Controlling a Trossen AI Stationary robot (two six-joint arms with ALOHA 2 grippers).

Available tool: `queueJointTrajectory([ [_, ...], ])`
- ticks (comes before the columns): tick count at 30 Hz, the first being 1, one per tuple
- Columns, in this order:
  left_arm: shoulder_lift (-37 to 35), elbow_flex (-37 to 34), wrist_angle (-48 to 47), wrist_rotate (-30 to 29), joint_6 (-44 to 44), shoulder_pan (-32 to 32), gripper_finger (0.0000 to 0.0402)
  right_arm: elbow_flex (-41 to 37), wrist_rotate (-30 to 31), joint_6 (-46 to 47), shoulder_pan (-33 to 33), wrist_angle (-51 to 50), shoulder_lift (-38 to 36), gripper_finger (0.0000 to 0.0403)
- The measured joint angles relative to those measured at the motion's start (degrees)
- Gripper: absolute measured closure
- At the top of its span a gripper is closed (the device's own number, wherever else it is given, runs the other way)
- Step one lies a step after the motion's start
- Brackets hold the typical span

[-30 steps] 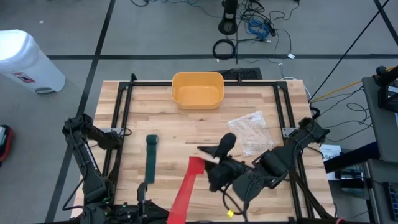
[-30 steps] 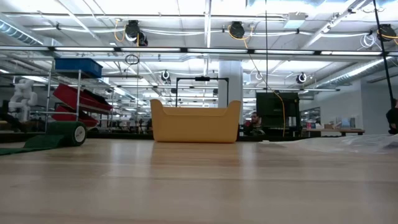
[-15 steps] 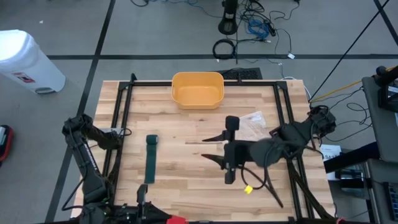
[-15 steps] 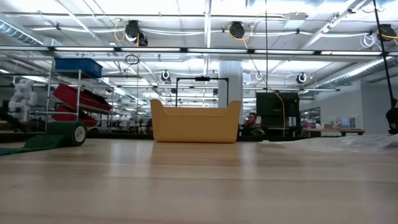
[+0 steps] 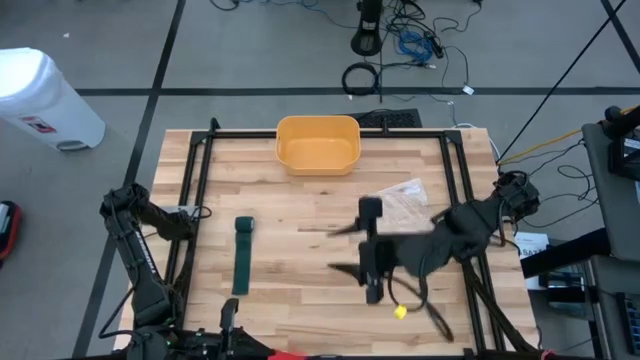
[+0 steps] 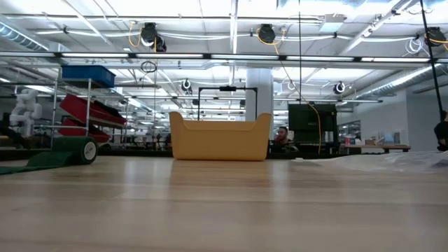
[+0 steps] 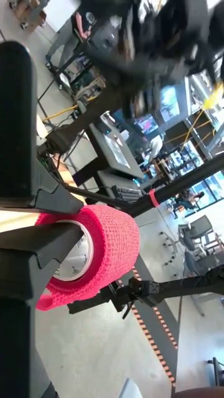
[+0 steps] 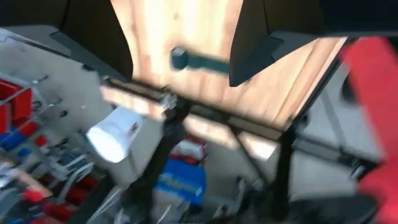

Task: Roll bandage
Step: Roll the red bandage

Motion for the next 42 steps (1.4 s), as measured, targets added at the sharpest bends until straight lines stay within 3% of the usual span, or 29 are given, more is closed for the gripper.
queueJointTrajectory([
  [6,0.0,0.02,-0.04,-0.4,0.24,0.03,0.0372,0.0,1.52,1.62,7.54,-5.28,4.88,0.0161],
  [14,0.0,0.0,1.1,-1.75,1.6,0.52,0.0372,-0.05,16.56,-4.55,13.19,-3.05,19.67,0.0165],
  [20,0.0,0.0,1.21,-2.12,1.93,0.52,0.0372,-0.09,31.44,-30.36,15.6,-0.82,32.13,0.0165],
  [25,0.0,0.0,1.24,-2.12,3.04,0.48,0.0372,-0.1,42.51,-58.4,15.94,13.66,38.84,0.0165],
  [28,0.0,0.0,1.29,-2.12,3.02,0.48,0.0372,-0.11,40.46,-64.59,16.19,18.18,39.69,0.0165],
  [36,0.0,0.0,1.28,-2.53,3.08,0.48,0.0372,-0.05,39.76,-69.31,18.93,24.8,37.58,0.0165],
  [42,0.0,0.0,3.42,-3.21,3.09,0.6,0.0372,-0.02,33.45,-85.25,21.06,34.99,37.39,0.0165],
])
